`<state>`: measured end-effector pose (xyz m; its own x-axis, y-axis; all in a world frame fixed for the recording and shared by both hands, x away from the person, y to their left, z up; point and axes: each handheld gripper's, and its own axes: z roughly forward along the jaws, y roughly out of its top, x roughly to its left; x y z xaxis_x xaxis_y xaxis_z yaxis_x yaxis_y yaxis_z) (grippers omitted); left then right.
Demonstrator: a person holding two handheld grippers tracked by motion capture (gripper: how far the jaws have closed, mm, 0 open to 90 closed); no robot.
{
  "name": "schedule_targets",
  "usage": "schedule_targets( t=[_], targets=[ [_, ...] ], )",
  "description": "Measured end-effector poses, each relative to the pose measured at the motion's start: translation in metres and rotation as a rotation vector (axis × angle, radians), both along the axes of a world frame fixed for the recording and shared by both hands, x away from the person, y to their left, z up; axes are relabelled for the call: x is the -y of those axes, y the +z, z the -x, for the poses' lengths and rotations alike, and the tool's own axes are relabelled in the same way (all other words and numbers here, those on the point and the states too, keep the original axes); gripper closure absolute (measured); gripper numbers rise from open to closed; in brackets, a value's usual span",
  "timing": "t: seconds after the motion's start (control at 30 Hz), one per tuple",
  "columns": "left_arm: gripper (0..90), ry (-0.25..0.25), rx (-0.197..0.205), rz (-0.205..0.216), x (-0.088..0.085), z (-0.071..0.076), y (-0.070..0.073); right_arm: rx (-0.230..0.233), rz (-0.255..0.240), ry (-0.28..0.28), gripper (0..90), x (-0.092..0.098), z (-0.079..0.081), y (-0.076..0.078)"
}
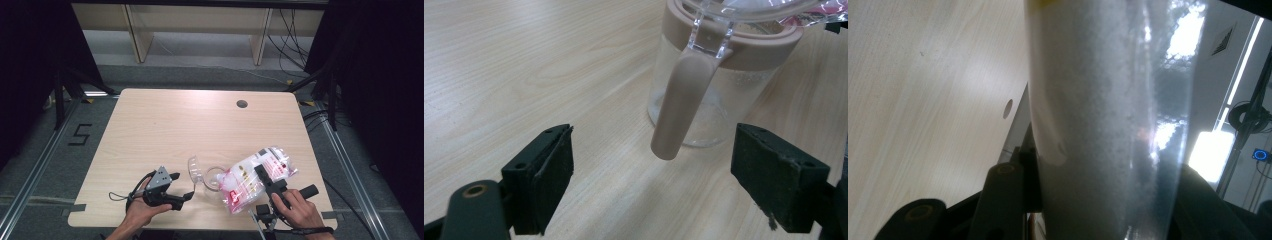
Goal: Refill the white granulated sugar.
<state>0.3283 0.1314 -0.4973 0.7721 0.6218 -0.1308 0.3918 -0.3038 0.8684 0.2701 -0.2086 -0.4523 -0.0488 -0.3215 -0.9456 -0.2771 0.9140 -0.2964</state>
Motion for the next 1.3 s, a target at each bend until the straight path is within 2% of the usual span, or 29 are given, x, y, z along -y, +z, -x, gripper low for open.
schedule_targets(
  t=[0.1, 0.17, 0.33, 0.5, 0.7, 0.73, 0.83, 0.9, 1.3],
  targets=[
    [16.9, -0.002, -0.002, 0.001, -0.0001, 0.0004, 0.0001, -0.001, 0.001, 0.002, 62.1, -0.0004, -0.0001, 0.0001],
    [16.9, -0.004, 0.0, 0.0, -0.0003, 0.0003, 0.0002, -0.002, 0.025, 0.0, 62.4, -0.0008, -0.0004, 0.0009],
    [16.8, 0.007, 0.003, -0.001, -0.0002, 0.0005, 0.0003, -0.003, 0.022, 0.0, 62.4, -0.001, -0.0002, 0.0008],
    [16.9, -0.015, 0.011, -0.011, -0.0007, -0.0009, 0.0004, 0.002, 0.012, 0.0, 62.5, -0.001, 0.0003, 0.0005],
    [16.9, -0.013, 0.006, -0.01, -0.0002, -0.0008, 0.0, 0.003, 0.014, 0.0, 62.6, -0.0009, 0.0006, 0.0013],
    [16.8, -0.008, 0.002, -0.003, 0.0003, -0.0006, -0.0003, 0.006, 0.033, 0.004, 62.6, -0.001, 0.0003, 0.0029],
    [16.8, -0.003, -0.005, -0.001, 0.0005, -0.0003, -0.0002, 0.007, 0.029, 0.006, 62.7, -0.0011, 0.0003, 0.0033],
    [16.9, -0.006, -0.003, -0.009, 0.0001, -0.0006, -0.0002, 0.035, 0.058, 0.052, 62.8, -0.0039, -0.0013, 0.0068],
    [16.9, -0.005, -0.003, -0.007, 0.0, -0.0007, -0.0002, 0.035, 0.066, 0.049, 63.0, -0.0043, -0.0017, 0.008]
  ],
)
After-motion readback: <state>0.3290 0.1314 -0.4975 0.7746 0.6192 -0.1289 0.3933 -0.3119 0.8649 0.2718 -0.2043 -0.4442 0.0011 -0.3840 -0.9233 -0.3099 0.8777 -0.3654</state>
